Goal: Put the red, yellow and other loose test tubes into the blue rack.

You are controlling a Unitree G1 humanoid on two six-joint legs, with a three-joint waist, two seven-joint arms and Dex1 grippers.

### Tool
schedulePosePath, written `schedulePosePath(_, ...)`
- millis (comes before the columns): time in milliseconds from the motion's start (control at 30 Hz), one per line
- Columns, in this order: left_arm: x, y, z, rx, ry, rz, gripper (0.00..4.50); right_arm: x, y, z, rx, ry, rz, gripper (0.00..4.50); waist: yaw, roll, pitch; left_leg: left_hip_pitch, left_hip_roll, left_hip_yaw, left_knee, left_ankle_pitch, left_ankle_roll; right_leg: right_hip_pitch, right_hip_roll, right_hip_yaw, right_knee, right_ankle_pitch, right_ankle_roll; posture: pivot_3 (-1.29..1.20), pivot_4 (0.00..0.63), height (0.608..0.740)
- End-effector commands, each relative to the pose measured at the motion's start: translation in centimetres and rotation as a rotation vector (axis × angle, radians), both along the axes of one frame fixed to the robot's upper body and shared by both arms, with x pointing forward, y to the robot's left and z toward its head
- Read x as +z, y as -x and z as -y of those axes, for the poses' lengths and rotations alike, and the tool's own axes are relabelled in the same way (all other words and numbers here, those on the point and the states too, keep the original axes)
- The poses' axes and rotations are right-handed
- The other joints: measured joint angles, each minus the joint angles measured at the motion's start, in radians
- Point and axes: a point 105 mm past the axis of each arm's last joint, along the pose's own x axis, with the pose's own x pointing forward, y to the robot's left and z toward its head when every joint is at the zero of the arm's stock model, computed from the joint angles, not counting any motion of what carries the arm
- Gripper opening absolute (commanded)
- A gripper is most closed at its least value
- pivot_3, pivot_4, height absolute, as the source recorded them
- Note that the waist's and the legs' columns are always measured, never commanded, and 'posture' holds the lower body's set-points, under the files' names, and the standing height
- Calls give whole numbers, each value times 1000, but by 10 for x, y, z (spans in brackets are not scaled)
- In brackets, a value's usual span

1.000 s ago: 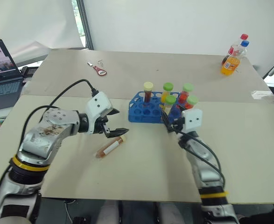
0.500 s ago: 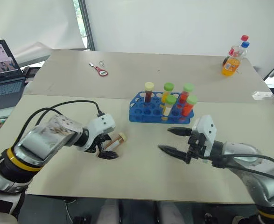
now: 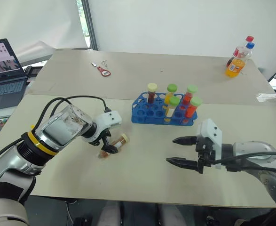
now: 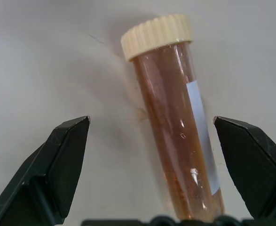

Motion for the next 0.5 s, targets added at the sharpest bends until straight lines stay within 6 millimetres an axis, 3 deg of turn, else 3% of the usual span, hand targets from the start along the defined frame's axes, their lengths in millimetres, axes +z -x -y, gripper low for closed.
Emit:
schedulePosePath(33, -2, 5, 10, -37, -6, -10, 4249, 13, 2, 0, -2, 3, 52, 4026, 0, 0, 0, 0, 0, 0, 0, 0, 0, 0, 0, 0, 0, 0, 0, 0, 150, 676)
schedulePosePath(100, -7, 6, 13, -40, -6, -14, 3651, 14, 2, 1, -7, 3, 54, 4031, 3, 0, 0, 0, 0, 0, 0, 0, 0, 0, 0, 0, 0, 0, 0, 0, 150, 676)
schedulePosePath(300, -19, 6, 21, -75, -3, -6, 936, 17, 4, 1, -17, 3, 55, 4031, 9, 0, 0, 1, -1, -1, 0, 0, 0, 1, -1, 0, 0, 0, 0, 0, 150, 676)
schedulePosePath(467, -21, 5, 26, -91, 12, 7, 858, 20, 4, 4, -31, 0, 51, 4031, 13, 1, 0, 6, -2, -3, 0, 0, 0, 10, -1, 0, -2, -1, 1, 0, 150, 676)
schedulePosePath(500, -12, 0, 27, -143, 58, 61, 858, 21, 5, 6, -39, 5, 52, 4031, 13, 1, -1, 7, -3, -4, 0, 0, 0, 13, -1, 0, -3, -1, 2, 0, 150, 676)
